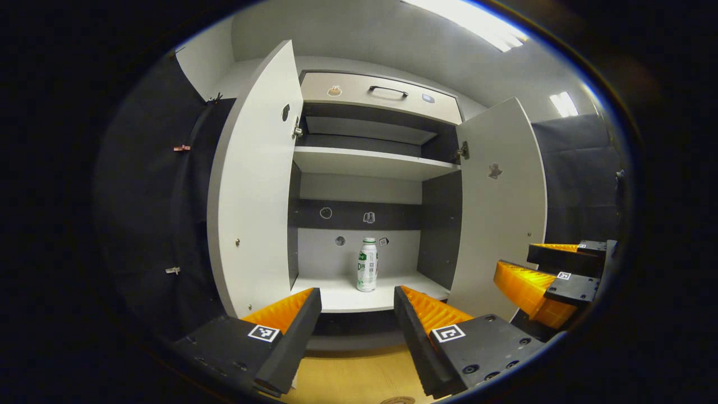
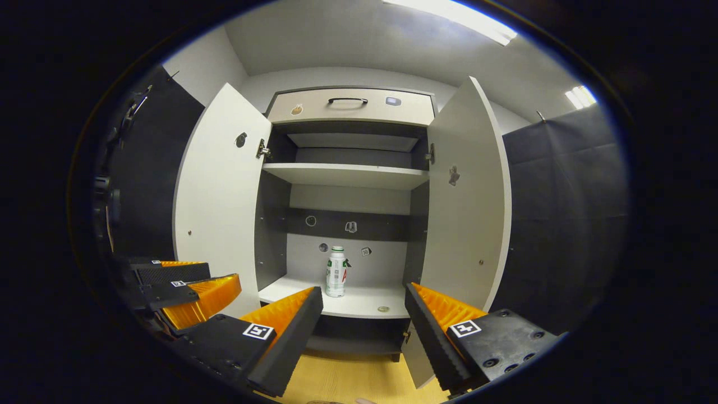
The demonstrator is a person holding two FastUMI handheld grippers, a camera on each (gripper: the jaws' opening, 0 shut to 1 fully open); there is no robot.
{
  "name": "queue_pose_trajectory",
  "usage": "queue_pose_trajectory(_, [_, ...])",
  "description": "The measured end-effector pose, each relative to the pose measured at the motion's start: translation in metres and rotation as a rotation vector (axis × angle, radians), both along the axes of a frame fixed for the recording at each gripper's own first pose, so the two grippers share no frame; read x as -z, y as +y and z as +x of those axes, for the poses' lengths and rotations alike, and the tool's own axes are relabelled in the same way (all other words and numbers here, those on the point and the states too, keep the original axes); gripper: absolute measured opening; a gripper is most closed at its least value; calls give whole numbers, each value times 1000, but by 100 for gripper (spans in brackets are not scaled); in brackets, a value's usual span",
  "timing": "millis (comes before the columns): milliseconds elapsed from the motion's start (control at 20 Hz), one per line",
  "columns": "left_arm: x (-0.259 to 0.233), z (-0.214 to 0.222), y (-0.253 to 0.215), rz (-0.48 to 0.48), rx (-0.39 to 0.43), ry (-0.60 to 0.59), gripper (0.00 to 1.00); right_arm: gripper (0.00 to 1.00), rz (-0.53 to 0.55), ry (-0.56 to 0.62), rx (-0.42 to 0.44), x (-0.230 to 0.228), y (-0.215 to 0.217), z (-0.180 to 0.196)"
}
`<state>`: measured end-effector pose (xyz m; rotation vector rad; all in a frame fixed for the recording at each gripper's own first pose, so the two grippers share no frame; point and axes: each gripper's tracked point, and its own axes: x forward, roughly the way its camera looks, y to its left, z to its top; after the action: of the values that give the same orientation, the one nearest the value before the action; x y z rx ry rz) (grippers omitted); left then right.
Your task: Grasp the bottle in the cabinet with the left hand and place it on the coaster, then close the right door with the right hand and the left door with the left hand.
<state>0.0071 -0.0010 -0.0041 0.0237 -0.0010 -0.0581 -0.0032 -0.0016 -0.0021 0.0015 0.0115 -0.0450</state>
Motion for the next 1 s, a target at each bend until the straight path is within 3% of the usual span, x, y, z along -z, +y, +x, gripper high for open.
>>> queue_pose_trajectory(600, [4, 23, 10, 1, 38, 10, 84, 98, -43, 8, 50, 9, 6, 6])
queue_pose_trajectory(1000, [30, 100, -14, -12, 47, 82, 83, 98, -22, 19, 26, 23, -20, 63])
